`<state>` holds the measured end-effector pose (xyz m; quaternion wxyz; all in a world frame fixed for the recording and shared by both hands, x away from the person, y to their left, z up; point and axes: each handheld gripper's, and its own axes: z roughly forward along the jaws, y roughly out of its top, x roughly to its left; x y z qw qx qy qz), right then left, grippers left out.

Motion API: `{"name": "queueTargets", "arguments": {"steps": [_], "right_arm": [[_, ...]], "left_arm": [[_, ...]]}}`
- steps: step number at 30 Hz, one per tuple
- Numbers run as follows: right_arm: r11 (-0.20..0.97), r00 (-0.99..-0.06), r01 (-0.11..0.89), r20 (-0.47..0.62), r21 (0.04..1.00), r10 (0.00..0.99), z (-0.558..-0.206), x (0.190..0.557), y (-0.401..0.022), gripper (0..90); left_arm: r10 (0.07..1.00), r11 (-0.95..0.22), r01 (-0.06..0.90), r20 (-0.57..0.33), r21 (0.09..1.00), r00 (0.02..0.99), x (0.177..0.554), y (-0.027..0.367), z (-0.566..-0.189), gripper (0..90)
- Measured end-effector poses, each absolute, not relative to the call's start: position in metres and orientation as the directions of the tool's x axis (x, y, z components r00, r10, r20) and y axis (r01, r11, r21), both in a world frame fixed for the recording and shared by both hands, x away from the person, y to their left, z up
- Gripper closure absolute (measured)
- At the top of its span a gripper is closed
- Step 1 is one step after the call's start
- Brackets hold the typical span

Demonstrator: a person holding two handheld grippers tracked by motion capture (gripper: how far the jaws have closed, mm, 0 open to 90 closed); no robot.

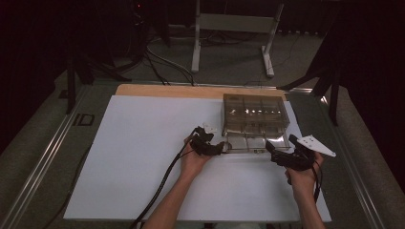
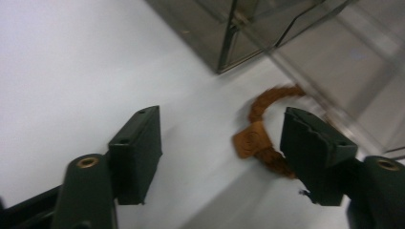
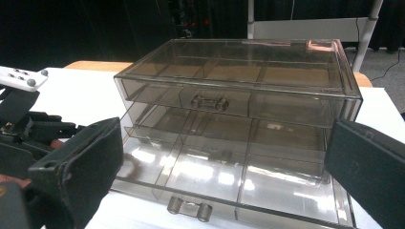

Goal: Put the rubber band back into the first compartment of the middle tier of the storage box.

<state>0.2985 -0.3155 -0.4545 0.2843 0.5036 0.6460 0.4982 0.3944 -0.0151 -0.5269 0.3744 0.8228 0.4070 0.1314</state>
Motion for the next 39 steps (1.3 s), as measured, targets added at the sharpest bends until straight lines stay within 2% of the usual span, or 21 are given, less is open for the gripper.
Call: {"name": "queueTargets", "arguments": {"steps": [3,12,18,39], "right_arm": [[-0.004,-0.331,0.367,0.134,0.930,0.934,-0.454,0.298,-0.316,0.0],[-0.004,-0.332,0.367,0.135,0.930,0.934,-0.454,0.298,-0.314,0.0],[-0.005,-0.333,0.366,0.136,0.931,0.933,-0.454,0.298,-0.314,0.0],[-0.008,-0.332,0.365,0.139,0.931,0.933,-0.453,0.298,-0.315,0.0]], "left_arm": [[0.765,-0.427,0.560,-0.046,0.710,0.642,0.394,-0.012,-0.525,37.3],[0.749,-0.462,0.556,-0.031,0.690,0.662,0.396,-0.003,-0.521,67.0],[0.743,-0.453,0.565,-0.057,0.690,0.666,0.398,0.000,-0.521,84.2],[0.737,-0.437,0.575,-0.092,0.692,0.670,0.399,0.003,-0.519,85.8]]}}
